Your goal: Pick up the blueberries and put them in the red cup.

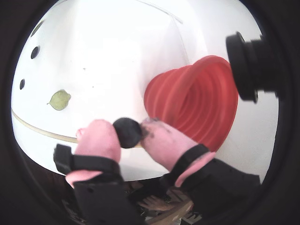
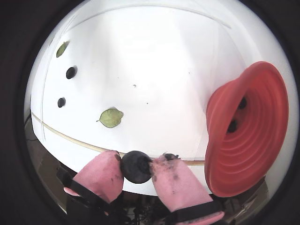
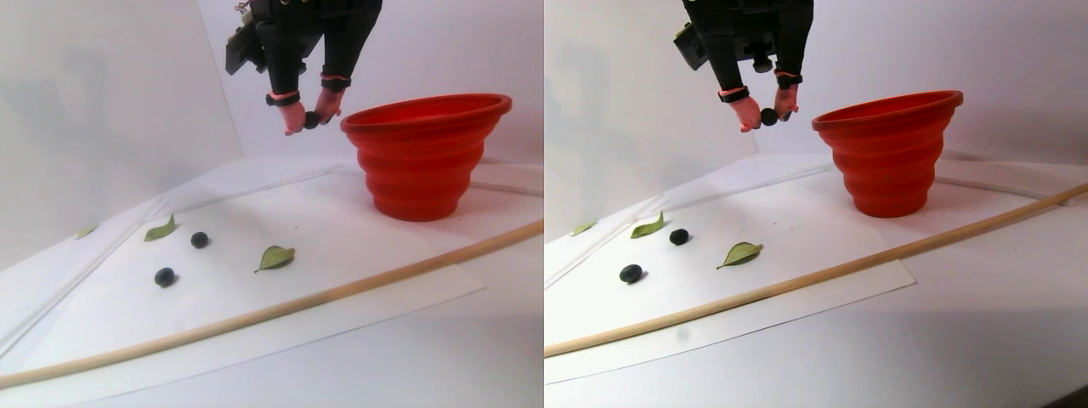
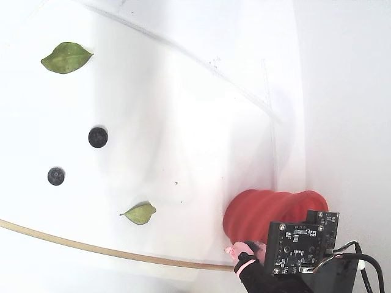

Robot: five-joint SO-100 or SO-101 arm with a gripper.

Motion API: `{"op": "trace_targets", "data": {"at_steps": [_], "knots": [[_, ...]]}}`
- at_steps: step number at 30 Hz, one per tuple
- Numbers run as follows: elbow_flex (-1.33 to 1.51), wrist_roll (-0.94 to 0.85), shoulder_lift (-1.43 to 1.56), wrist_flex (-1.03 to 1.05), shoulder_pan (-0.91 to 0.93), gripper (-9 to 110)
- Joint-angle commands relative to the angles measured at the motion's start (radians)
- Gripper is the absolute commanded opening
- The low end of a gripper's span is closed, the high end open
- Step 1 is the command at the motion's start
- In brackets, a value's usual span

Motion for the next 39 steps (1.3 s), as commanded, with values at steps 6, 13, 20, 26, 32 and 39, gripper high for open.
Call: {"op": "trace_targets", "data": {"at_steps": [6,13,20,26,32,39], "knots": [[-0.118,0.029,0.064,0.043,0.071,11],[-0.16,0.034,0.063,0.066,0.117,11],[-0.199,0.04,0.054,0.072,0.167,11],[-0.23,0.035,0.035,0.074,0.204,11],[-0.253,0.021,0.002,0.071,0.236,11],[-0.253,0.002,-0.029,0.032,0.262,14]]}}
